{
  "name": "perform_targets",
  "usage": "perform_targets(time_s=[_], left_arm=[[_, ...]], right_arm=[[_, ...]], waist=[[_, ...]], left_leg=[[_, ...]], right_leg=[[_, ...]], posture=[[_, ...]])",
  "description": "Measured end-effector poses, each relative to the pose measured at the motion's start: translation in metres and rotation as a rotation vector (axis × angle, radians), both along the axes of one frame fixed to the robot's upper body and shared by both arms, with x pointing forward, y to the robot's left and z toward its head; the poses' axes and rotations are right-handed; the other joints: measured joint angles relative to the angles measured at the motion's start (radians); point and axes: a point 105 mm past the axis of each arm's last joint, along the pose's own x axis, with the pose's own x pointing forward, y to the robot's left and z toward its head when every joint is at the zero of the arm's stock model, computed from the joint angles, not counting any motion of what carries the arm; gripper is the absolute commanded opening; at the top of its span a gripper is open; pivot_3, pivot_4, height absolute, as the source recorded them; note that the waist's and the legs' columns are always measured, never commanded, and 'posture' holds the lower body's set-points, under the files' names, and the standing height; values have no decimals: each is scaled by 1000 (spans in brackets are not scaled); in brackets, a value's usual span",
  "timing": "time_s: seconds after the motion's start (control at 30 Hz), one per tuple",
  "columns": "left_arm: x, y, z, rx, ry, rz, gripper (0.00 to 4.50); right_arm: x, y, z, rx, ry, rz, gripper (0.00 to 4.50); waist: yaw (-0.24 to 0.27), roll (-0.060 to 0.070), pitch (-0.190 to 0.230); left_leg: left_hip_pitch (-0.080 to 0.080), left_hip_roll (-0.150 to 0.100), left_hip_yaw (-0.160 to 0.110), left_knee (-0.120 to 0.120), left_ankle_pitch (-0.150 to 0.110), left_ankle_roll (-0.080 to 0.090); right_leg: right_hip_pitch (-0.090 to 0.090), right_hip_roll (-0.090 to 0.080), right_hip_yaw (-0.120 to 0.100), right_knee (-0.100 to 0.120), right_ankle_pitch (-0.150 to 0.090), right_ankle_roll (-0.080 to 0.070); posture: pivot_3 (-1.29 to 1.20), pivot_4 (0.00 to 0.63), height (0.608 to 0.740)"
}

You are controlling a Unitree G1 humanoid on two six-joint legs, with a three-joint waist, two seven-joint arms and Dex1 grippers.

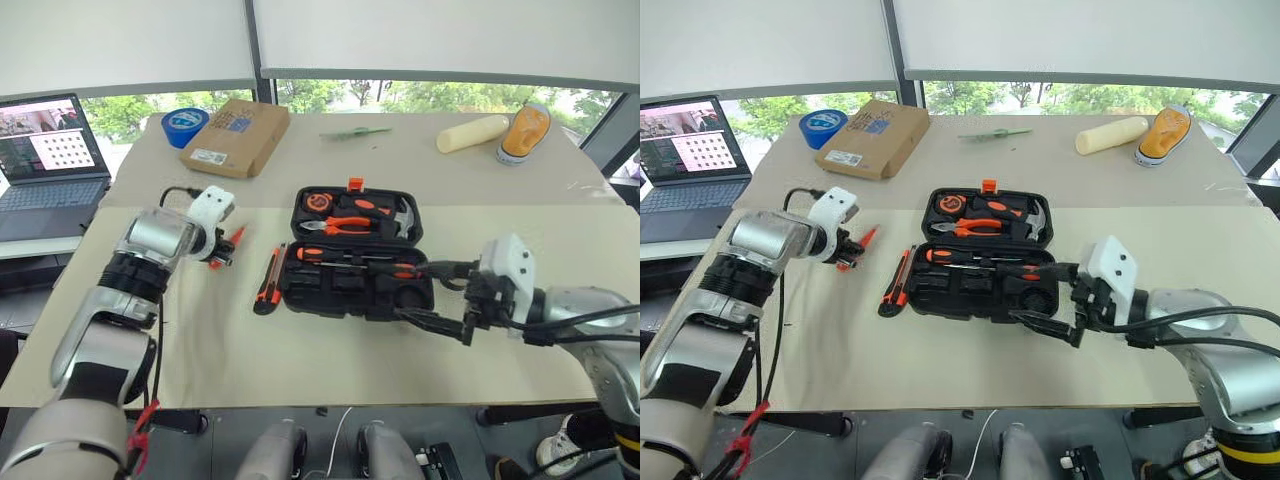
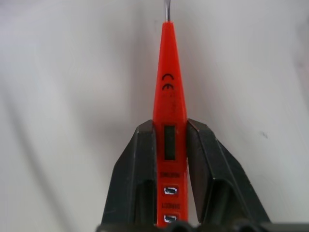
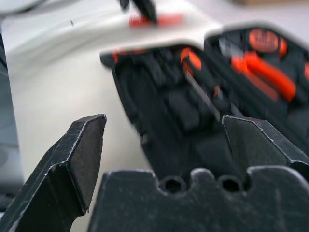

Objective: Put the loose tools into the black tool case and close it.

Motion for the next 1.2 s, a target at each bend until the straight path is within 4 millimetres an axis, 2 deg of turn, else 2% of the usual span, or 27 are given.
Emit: perform_targets(time_s=[0.1, 0.17, 0.23, 0.33, 0.4, 0.47, 0.57, 0.67, 0.83, 1.2], left_arm=[[-4, -31, 33, 13, -100, -317, 424], [-15, -53, 46, 14, -107, -521, 424], [-32, -84, 51, 12, -61, -746, 424], [-50, -119, 48, 31, -27, -956, 424], [-60, -145, 30, 130, 33, -1066, 424], [-65, -155, 18, 177, 71, -1104, 424], [-67, -162, 14, 204, 80, -1113, 424], [-65, -159, 8, 257, 112, -1089, 424], [-53, -150, -7, 278, 193, -931, 424], [-47, -161, -11, 231, 289, -816, 424]], right_arm=[[-1, -5, 5, -17, -16, -10, 4500], [-3, -7, 6, -24, -18, -16, 4500], [-4, -10, 4, -30, -13, -29, 4500], [-5, -11, 3, -33, -12, -40, 4500], [-6, -11, 1, -27, -10, -57, 4500], [-6, -10, 2, -25, -22, -60, 4500], [-5, -10, 2, -22, -29, -70, 4500], [-4, -10, 2, -15, -34, -85, 4500], [-4, -10, 2, -10, -38, -99, 4500], [-6, -10, 0, -10, -39, -105, 4500]], waist=[[2, 0, 0], [6, 0, 0], [9, 0, 0], [7, -1, 0], [6, -1, 0], [2, -1, 1], [-11, -1, 1], [-11, -1, 1], [-5, -2, 1], [-7, -1, 1]], left_leg=[[-3, -1, 0, 1, 0, 1], [-5, -1, -1, 1, 0, 2], [-6, -1, 0, 3, 0, 3], [-6, -2, 1, 4, -3, 8], [-5, -2, 2, 5, -4, 9], [-5, -2, 2, 5, -5, 11], [-5, -1, 2, 5, -5, 11], [-5, 0, 2, 5, -5, 11], [-5, -1, 2, 7, -6, 13], [-5, 0, 2, 9, -6, 13]], right_leg=[[0, -2, 0, -3, 0, 0], [0, -2, -1, -5, 0, 0], [0, -2, -2, -5, 0, 1], [1, -1, -3, -5, 1, 3], [2, 1, -3, -5, 0, 3], [1, 3, -2, -5, 0, 3], [1, 6, -1, -4, 0, 3], [1, 7, -1, -4, 0, 3], [2, 8, -2, -2, 0, 4], [3, 8, -2, -1, -1, 5]], posture=[[0, 150, 738], [0, 150, 738], [0, 150, 738], [0, 150, 738], [0, 150, 738], [0, 150, 738], [0, 150, 738], [0, 150, 738], [0, 150, 738], [0, 150, 738]])
